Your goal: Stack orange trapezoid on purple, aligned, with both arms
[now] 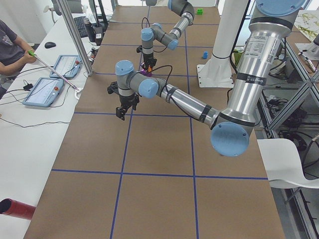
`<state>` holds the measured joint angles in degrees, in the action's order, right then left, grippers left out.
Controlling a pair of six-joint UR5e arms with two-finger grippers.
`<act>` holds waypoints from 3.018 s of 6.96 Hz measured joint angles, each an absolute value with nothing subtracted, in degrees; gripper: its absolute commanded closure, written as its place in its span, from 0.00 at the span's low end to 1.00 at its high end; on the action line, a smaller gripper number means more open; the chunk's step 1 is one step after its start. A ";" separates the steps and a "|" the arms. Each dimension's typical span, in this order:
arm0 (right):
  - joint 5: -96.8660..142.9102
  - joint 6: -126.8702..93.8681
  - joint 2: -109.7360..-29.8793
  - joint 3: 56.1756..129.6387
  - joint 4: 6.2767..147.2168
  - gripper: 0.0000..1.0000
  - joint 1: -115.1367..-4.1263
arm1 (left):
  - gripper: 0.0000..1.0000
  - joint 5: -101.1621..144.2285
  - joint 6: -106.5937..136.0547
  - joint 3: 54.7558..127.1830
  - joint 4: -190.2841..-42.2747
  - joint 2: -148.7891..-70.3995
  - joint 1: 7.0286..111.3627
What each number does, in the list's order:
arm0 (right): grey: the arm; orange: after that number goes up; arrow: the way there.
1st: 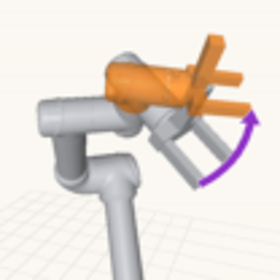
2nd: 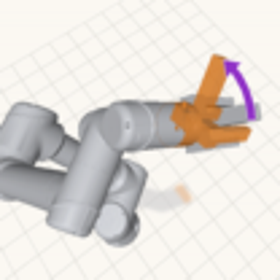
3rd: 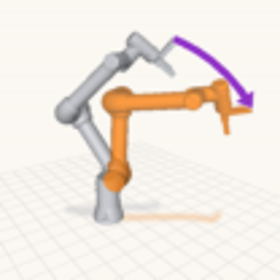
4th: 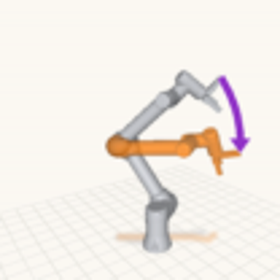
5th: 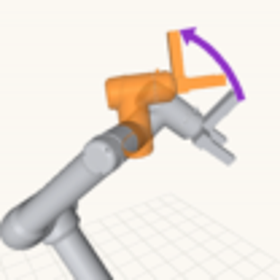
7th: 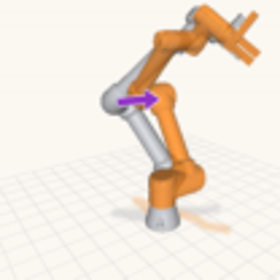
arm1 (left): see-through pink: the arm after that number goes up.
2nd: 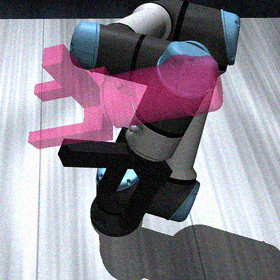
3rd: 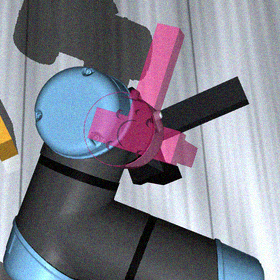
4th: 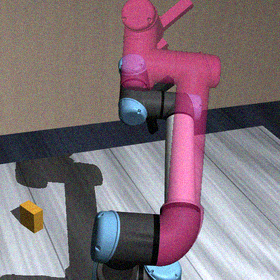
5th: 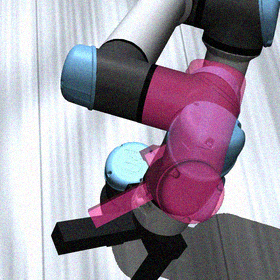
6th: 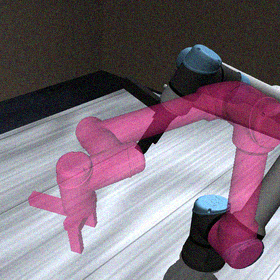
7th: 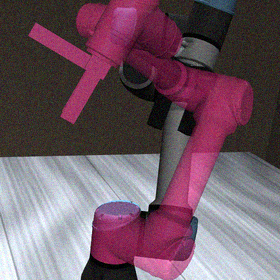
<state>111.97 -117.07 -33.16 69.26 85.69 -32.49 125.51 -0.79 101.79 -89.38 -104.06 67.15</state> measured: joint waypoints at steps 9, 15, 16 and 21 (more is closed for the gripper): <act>112.63 -105.44 -42.28 94.76 97.03 0.00 -37.49 | 0.00 125.59 -1.37 102.23 -89.33 -103.77 67.30; 126.93 -40.41 -72.24 108.97 103.73 0.00 -67.34 | 0.00 129.81 -10.13 102.39 -89.80 -93.71 78.12; 129.78 -24.56 -76.24 106.02 103.72 0.00 -74.19 | 0.00 129.74 -10.65 102.13 -89.78 -92.28 78.89; 132.22 2.04 -87.37 101.14 103.20 0.00 -86.52 | 0.00 129.98 -12.82 98.39 -91.49 -87.02 83.57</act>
